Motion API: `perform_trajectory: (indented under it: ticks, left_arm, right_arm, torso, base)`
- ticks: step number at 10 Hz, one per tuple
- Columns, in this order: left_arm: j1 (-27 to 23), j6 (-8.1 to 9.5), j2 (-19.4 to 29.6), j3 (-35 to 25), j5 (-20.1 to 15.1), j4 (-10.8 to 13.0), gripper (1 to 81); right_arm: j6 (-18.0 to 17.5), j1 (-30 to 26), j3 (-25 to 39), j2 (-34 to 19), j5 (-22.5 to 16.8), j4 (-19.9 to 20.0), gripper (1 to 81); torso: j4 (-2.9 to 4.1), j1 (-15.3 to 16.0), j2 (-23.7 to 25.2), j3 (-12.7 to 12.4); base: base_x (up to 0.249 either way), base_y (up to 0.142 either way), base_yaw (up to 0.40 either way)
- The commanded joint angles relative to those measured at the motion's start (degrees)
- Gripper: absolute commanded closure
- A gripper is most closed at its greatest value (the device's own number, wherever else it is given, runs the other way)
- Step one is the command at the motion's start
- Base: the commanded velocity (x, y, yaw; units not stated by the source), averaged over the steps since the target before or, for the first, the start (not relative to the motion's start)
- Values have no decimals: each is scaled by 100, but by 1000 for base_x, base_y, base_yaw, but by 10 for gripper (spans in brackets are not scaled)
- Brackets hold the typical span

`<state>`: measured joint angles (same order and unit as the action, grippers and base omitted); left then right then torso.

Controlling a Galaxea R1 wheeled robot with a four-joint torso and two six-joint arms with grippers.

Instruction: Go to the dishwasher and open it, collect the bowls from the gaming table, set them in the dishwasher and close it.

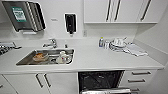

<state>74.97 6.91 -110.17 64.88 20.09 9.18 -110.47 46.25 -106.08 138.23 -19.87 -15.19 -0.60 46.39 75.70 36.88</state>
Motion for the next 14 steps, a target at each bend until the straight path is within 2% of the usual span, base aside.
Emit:
perform_trajectory:
  ticks: [1,3,4,5,8,11,12,14]
  left_arm:
    - [-347,-14,258,-203,-137,181,10]
    - [-347,-14,258,-212,-137,189,10]
    - [-347,-14,231,-212,-146,216,10]
    - [-347,-14,214,-212,-188,216,10]
    - [-347,-23,91,-212,-399,242,10]
    - [-347,-23,47,-168,-445,242,10]
    - [-338,-14,38,-134,-436,217,10]
    - [-250,-14,11,224,-445,146,10]
  right_arm:
    - [-18,-445,71,-232,-641,121,10]
    - [-27,-375,54,-214,-632,121,10]
    - [-27,-244,45,-179,-439,121,10]
    - [-27,-138,-50,-110,-246,104,10]
    - [16,135,-552,155,-132,104,10]
    - [87,161,-447,58,-34,78,10]
    - [417,170,-308,-46,140,-96,10]
    - [1853,223,130,-213,395,-953,10]
  torso:
    - [0,0,0,-2]
    - [0,0,0,0]
    - [0,0,2,0]
    - [0,-2,2,-2]
    - [0,-4,5,-2]
    - [0,-11,6,-5]
    - [0,-13,6,-5]
    - [0,-11,5,-2]
  base:
    - [-78,0,0]
    - [-79,0,0]
    - [-79,0,0]
    - [-79,0,0]
    - [-79,0,0]
    - [-26,0,0]
    - [0,0,0]
    - [0,0,0]
